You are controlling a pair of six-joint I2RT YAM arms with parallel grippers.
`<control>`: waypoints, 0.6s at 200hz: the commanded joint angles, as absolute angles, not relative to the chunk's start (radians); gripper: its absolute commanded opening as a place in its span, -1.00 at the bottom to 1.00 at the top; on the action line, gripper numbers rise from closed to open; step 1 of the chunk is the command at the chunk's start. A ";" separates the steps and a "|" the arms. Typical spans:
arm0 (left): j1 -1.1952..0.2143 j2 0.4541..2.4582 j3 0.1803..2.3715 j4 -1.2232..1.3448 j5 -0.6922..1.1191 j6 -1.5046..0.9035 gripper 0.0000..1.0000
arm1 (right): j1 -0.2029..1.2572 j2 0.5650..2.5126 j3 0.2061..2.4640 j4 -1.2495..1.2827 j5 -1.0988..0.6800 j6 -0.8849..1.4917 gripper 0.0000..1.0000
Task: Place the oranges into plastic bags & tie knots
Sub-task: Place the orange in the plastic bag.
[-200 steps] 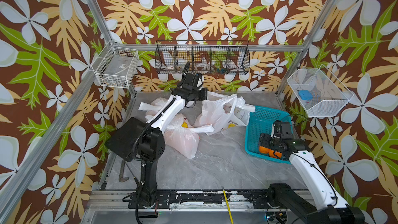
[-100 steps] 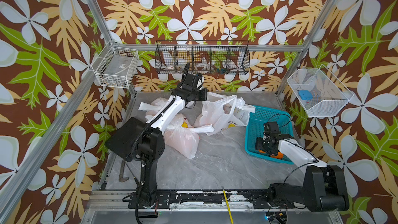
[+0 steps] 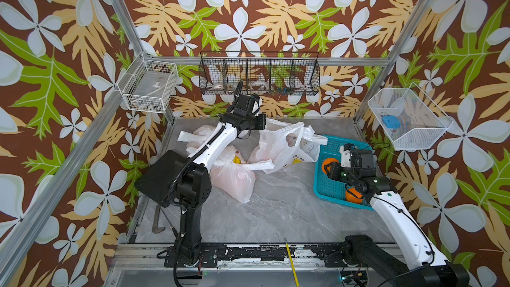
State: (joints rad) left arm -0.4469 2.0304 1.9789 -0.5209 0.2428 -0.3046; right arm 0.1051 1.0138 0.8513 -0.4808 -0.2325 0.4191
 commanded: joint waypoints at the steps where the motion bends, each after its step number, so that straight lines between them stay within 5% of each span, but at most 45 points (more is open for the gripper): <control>1: -0.446 2.018 1.976 -0.512 0.254 -0.295 -1.00 | 0.151 1.060 0.917 -0.353 -0.304 0.458 -0.26; 85: -0.446 2.011 1.972 -0.520 0.264 -0.283 -1.00 | 0.245 1.443 1.130 -0.060 -0.269 0.449 -0.19; 120: -0.446 2.012 1.973 -0.517 0.260 -0.289 -1.00 | 0.247 1.550 1.205 -0.080 -0.295 0.423 0.26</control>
State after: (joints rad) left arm -0.4469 2.0247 1.9736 -0.5232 0.2588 -0.2897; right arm 0.2447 1.5146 1.1645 -0.1009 -0.2821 0.4442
